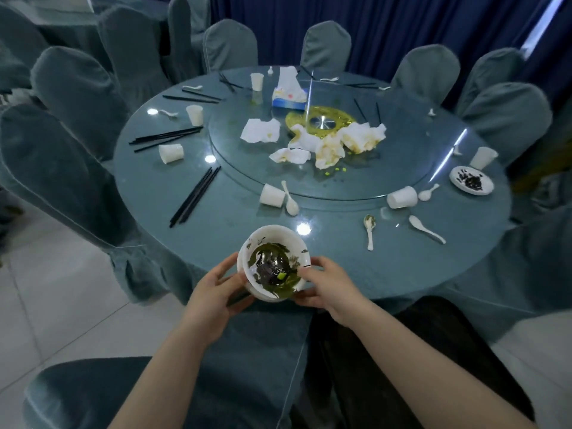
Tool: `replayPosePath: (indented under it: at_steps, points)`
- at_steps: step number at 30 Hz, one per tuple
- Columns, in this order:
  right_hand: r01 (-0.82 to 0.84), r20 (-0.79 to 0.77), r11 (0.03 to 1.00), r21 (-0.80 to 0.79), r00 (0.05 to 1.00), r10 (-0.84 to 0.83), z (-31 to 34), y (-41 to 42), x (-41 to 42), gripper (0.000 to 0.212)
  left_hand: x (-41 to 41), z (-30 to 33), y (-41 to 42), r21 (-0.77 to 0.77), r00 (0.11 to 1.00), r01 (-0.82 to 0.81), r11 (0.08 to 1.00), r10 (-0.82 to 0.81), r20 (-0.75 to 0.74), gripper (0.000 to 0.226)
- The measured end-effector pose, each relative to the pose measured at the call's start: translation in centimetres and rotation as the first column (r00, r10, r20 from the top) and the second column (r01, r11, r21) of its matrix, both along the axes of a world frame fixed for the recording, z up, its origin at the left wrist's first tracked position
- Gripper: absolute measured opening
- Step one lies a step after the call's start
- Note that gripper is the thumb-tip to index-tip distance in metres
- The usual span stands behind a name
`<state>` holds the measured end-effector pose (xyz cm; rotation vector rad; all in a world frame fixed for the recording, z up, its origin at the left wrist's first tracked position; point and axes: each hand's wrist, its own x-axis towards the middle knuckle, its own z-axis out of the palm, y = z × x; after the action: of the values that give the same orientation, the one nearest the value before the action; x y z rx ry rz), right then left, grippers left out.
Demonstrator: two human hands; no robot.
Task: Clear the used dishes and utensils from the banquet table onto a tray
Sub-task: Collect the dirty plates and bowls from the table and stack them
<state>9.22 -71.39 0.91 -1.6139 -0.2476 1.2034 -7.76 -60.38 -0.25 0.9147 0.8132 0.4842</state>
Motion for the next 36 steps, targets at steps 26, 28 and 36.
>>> replayPosePath:
  at_steps: [26, 28, 36]
  points:
    - [0.435, 0.038, 0.888, 0.151, 0.895, -0.444, 4.6, -45.6, 16.4, 0.011, 20.7, 4.8, -38.5, 0.029, 0.904, 0.428, 0.903, -0.428, -0.012, 0.031]
    - [0.447, 0.031, 0.883, 0.146, 0.890, -0.456, 4.7, -47.4, 17.0, 0.013, 21.4, 5.0, -40.3, 0.016, 0.906, 0.423, 0.906, -0.422, -0.020, 0.029]
    - [0.494, 0.008, 0.850, 0.183, 0.864, -0.503, 4.2, -47.6, 18.2, 0.022, 23.5, 5.3, -40.8, -0.027, 0.924, 0.380, 0.925, -0.381, -0.037, 0.023]
